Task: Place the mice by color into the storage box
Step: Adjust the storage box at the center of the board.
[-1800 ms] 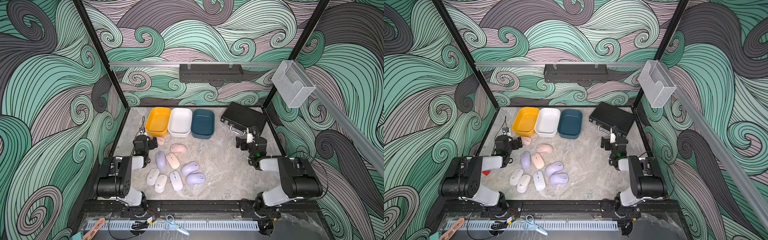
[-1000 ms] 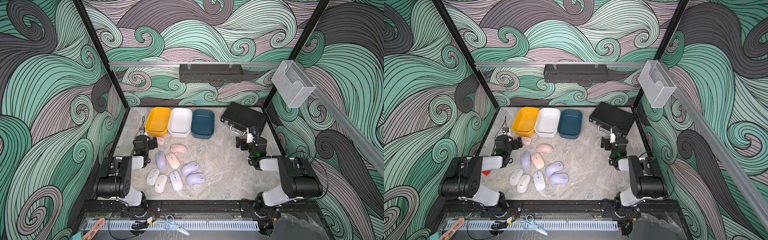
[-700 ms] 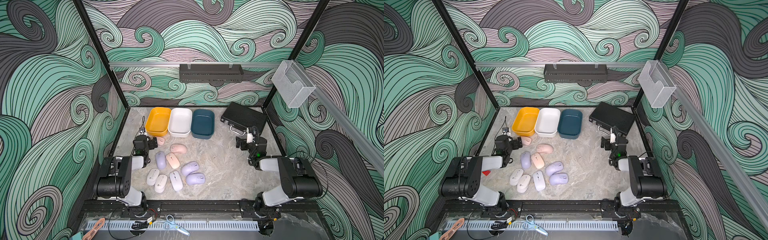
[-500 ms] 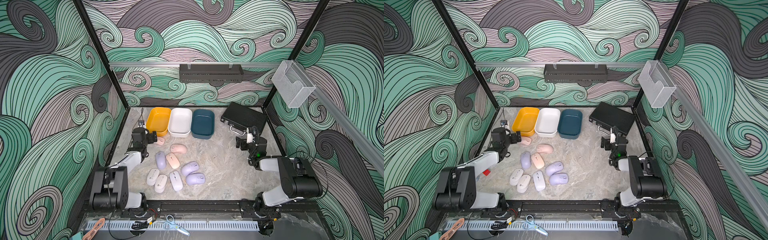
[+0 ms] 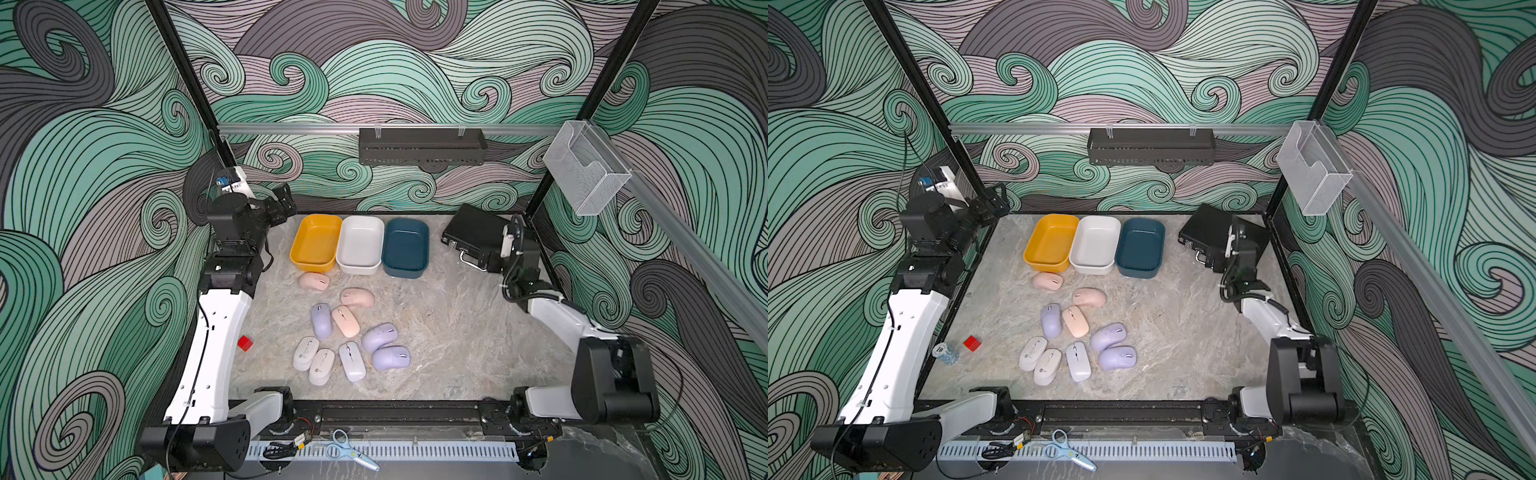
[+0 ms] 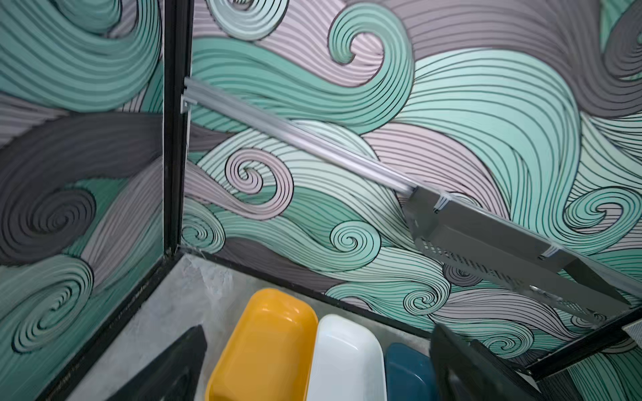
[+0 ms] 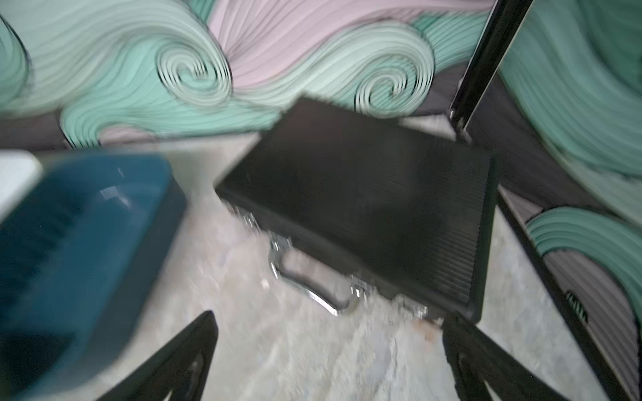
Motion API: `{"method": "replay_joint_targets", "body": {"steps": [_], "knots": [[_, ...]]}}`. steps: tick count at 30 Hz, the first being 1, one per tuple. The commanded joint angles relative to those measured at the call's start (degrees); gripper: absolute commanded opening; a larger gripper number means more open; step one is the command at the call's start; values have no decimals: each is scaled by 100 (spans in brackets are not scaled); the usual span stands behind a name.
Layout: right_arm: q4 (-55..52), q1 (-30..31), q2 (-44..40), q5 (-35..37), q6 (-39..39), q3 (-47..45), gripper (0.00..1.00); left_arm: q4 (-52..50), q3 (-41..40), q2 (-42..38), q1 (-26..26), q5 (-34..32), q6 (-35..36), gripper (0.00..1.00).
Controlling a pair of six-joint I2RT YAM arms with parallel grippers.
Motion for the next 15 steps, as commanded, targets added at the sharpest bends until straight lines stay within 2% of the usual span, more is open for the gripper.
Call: {"method": "replay_joint_targets", "body": {"steps": [1,3,4,5,7,9,12,15], "knots": [[-2092,-50,-505,-233,1519,812,100,11,-445,-12,56,-702,-1237,99],[-1631,-183,-729,-361,2323,408,98,-164,-438,57,180,-622,-1447,99],[-1078,-240,-762,-781,2320,176,90,-297,-410,153,213,-445,-1447,99],[-1043,-242,-684,-966,2358,212,88,-360,-378,245,223,-202,-1312,99],[-1908,-159,-140,-1493,2170,846,84,-588,-254,674,223,280,-1128,97],[-2810,50,477,-1704,1820,1473,77,-682,-70,1198,227,946,-834,91],[-3721,433,1231,-1485,1472,2124,78,-1474,666,2277,225,1824,-698,84],[-4195,932,1831,-1152,1299,2609,80,-2073,1324,3080,212,2478,-616,79]]}}
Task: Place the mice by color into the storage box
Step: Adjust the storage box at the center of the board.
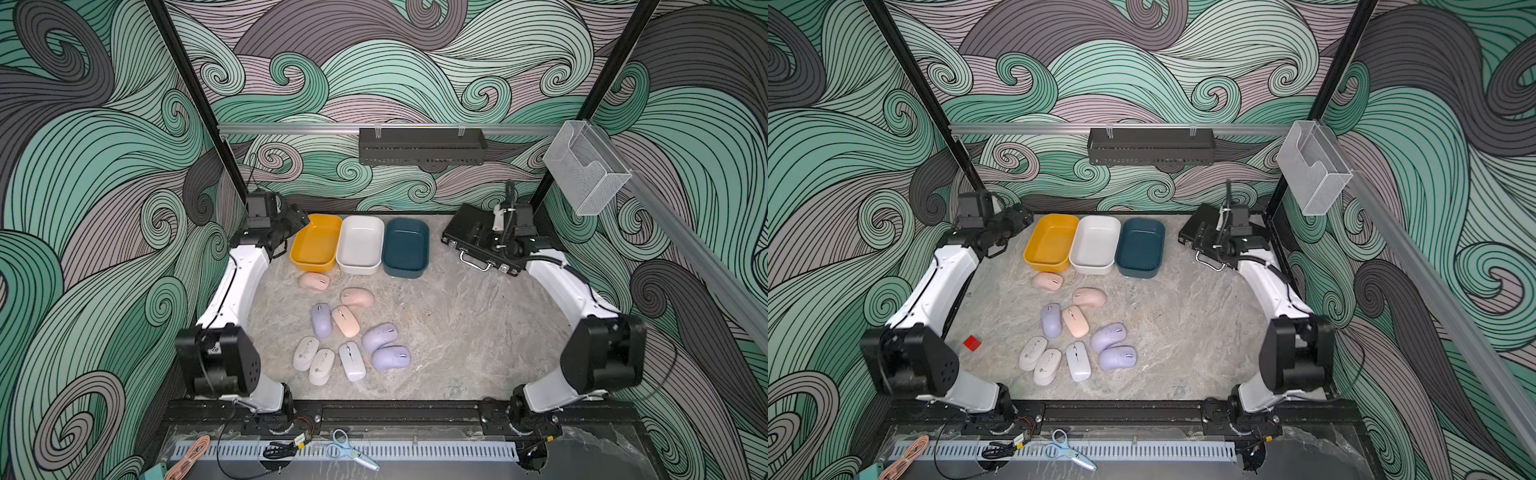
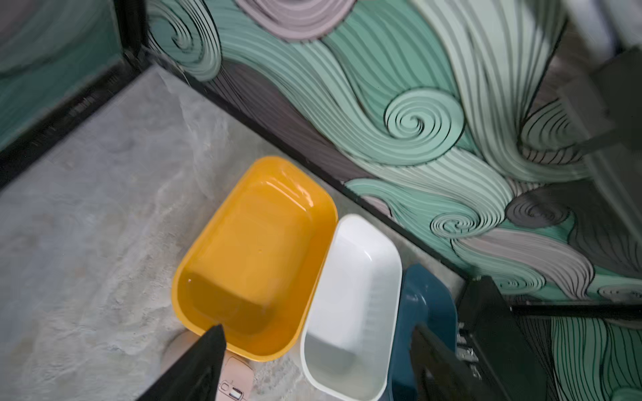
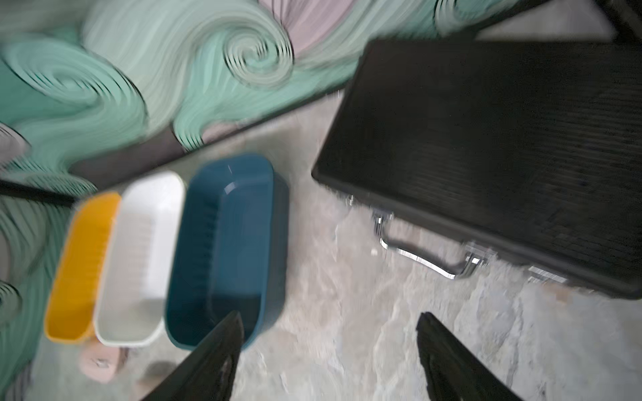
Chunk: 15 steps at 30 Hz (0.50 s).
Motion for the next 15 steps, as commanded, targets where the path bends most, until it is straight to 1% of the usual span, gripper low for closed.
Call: {"method": "replay_joint_targets", "body": {"steps": [1,2,3,4,5,6,8,12,15], "knots": [[-1265,513,399,32,-245,547,81,-930,499,669,-11,1243,195,78],[-1349,629,632,-58,-238,703,79,-802,473,790,-15,1396,155,78],[-1366,706,897,-342,-303,860,65,-655,442,961,-24,1546,136,78],[-1452,747,1116,-615,-369,1036,55,-617,464,1120,-40,1618,134,77],[-1557,792,1420,-836,-410,1261,50,-683,571,1323,-56,1663,161,77],[-1674,836,1676,-866,-407,1470,44,-769,730,1560,-101,1728,263,76],[-1833,929,2039,-696,-401,1767,43,-1102,1094,1996,-192,1664,435,76],[-1805,996,2492,-837,-340,2077,51,-1221,1456,2610,-352,1755,557,76],[-1785,1007,2683,-867,-318,2164,53,-1266,1556,2866,-458,1749,572,76]]}}
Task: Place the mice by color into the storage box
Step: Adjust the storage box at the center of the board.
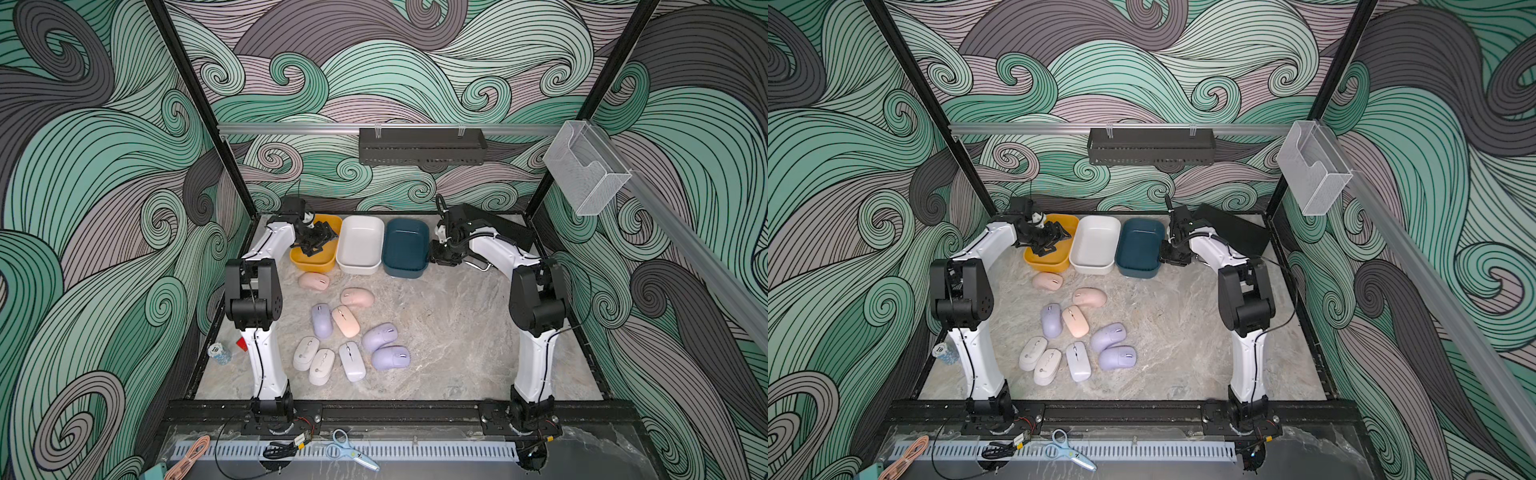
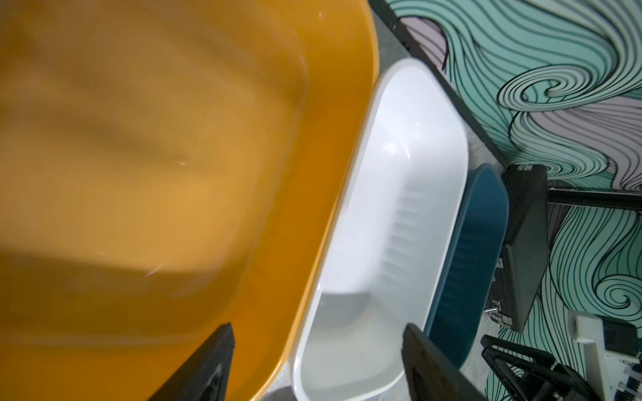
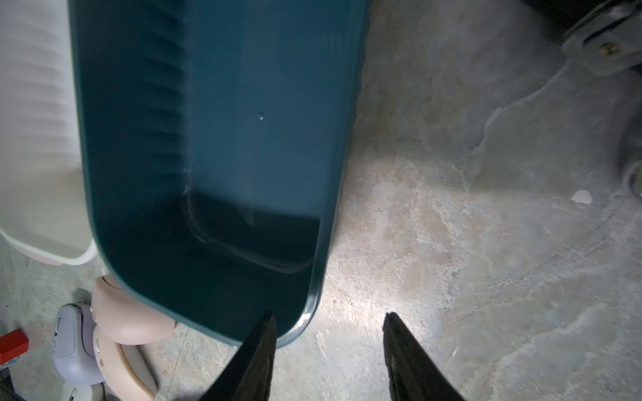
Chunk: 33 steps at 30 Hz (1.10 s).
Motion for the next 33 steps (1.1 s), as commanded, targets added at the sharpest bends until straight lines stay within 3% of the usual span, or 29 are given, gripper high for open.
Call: {"method": "replay_joint_targets", "body": {"steps": [1,10,23,33], "knots": [[-203,19,92,-144,24,153,54,-314,222,174,-137,168,182,76],[-200,28,296,-224,-81,259,57,-320,371,471,-348,289,124,76],[-539,30,523,19,-260,744,56,-316,168,223,-733,169,44,77],[-838,13,468,808,-690,777,54,-558,64,-682,-593,-222,198,81]]}}
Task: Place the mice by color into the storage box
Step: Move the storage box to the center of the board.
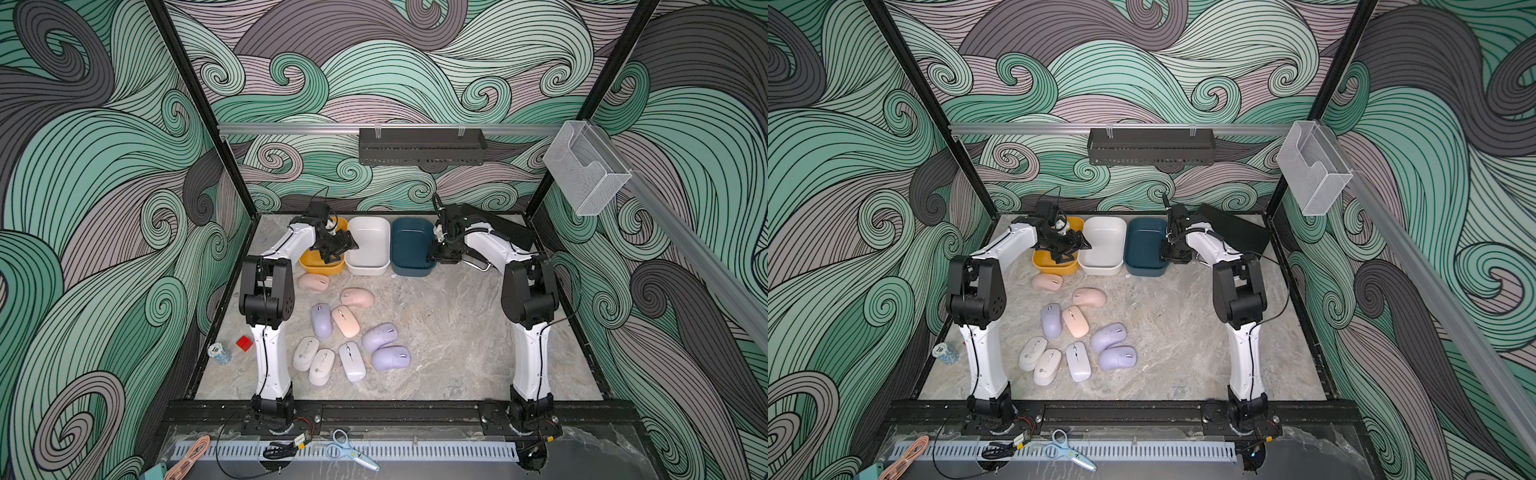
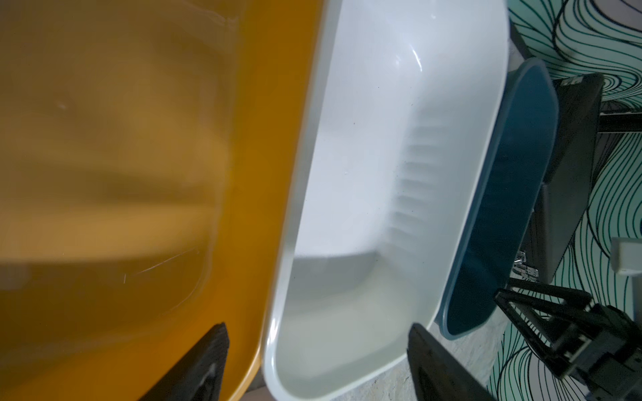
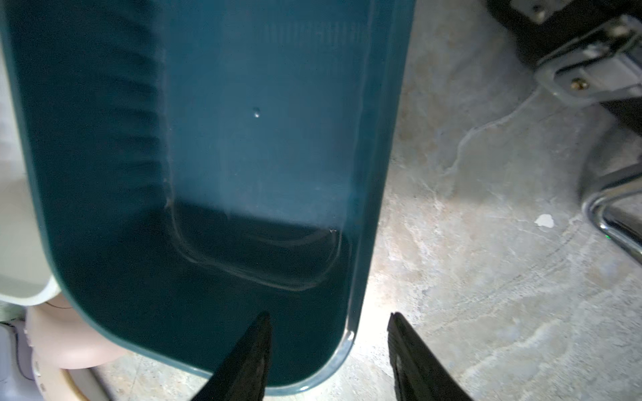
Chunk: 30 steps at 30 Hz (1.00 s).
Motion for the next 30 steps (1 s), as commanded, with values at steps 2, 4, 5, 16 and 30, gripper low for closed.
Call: {"method": "replay_joint_targets", "body": {"steps": [2,4,5,16,30], "knots": [[-267,17,102,176,-262,128,51,-157,39,-881,79,-140,174,82],[-282,9,202,130,-229,192,46,-124,-53,-1198,88,-218,212,82],[-286,16,242,129,-206,224,44,-90,-141,-1369,87,-262,225,82],[-216,24,217,399,-71,243,10,-86,-673,-2475,157,-625,487,83],[127,68,-1558,930,717,-1989,0,603,-1711,-3274,175,-496,153,83]]}}
